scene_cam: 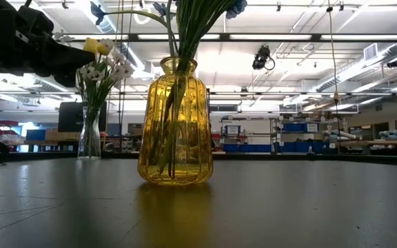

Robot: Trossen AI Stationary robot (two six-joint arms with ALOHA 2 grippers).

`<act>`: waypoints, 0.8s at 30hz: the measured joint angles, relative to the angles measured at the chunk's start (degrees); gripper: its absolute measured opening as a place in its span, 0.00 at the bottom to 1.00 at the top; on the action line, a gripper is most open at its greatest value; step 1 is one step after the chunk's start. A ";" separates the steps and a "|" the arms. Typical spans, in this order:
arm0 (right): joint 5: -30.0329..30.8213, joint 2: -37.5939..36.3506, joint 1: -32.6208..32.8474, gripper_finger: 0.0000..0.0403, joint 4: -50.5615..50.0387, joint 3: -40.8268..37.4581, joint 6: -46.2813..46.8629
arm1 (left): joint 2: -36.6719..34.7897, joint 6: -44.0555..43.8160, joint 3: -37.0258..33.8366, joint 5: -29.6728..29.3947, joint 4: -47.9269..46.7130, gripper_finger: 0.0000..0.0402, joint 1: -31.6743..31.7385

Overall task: Sort flowers into vase by color
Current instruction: Return to Home Position

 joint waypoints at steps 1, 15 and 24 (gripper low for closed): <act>0.00 0.00 -0.01 0.33 -0.01 0.00 -0.01 | 0.00 0.00 -0.02 0.00 0.00 0.04 0.00; -0.02 0.00 -0.01 0.33 0.00 0.00 0.00 | 0.00 -0.02 -0.04 0.01 0.00 0.04 0.00; 4.76 -1.65 0.30 0.33 7.96 -7.69 4.65 | 0.00 -0.02 -0.04 0.02 0.00 0.04 0.02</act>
